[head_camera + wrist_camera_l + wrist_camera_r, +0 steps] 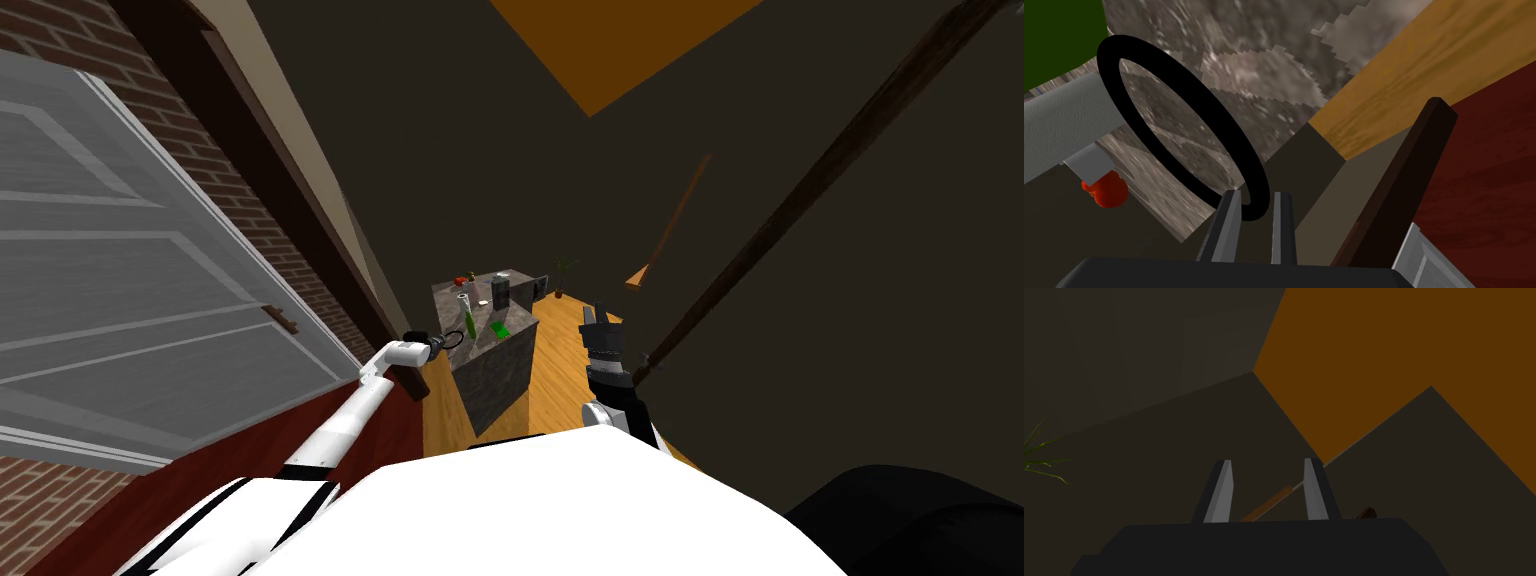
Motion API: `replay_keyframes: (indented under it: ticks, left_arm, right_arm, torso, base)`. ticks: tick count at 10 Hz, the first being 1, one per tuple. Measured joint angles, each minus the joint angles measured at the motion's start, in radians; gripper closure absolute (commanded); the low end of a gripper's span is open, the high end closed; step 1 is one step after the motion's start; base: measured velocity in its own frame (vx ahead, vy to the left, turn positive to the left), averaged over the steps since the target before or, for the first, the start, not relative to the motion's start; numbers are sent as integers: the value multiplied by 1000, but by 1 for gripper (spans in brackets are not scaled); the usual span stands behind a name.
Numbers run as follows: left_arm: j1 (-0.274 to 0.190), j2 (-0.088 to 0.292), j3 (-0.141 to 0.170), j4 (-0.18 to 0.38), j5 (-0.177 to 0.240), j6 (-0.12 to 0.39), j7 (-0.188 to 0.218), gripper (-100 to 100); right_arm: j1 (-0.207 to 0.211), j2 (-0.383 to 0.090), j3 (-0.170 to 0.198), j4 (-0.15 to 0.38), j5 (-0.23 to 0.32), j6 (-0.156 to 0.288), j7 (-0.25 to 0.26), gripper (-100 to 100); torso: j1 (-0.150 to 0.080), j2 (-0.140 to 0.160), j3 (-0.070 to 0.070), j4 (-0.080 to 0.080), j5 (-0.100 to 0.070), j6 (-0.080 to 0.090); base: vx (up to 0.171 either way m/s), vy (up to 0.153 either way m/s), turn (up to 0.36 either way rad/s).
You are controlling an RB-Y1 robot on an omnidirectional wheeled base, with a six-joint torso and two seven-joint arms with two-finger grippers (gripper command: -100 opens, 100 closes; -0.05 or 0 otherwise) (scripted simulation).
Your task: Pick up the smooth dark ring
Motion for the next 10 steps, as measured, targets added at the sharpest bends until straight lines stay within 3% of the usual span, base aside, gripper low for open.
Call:
replay_keyframes:
  ticks: [1, 4, 6, 10]
  left_arm:
    - [4, 2, -4, -17, 0, 3, 4, 100]
    - [46, 21, -70, -102, 0, 30, 53, 100]
    - [58, 25, -92, -148, 1, 37, 70, 100]
    - [112, 54, -171, -268, 9, 64, 126, 100]
  right_arm:
    - [0, 0, 0, 0, 0, 0, 0, 0]
    - [0, 0, 0, 0, 0, 0, 0, 0]
    - [0, 0, 0, 0, 0, 0, 0, 0]
    - [0, 0, 0, 0, 0, 0, 0, 0]
  torso:
    - [0, 2, 1, 0, 0, 1]
    - [0, 0, -1, -1, 0, -1]
    - [0, 1, 1, 0, 0, 1]
    - [0, 0, 0, 0, 0, 1]
  base:
    - [49, 7, 151]
    - [75, -7, 149]
    - [48, -4, 95]
    - [60, -8, 107]
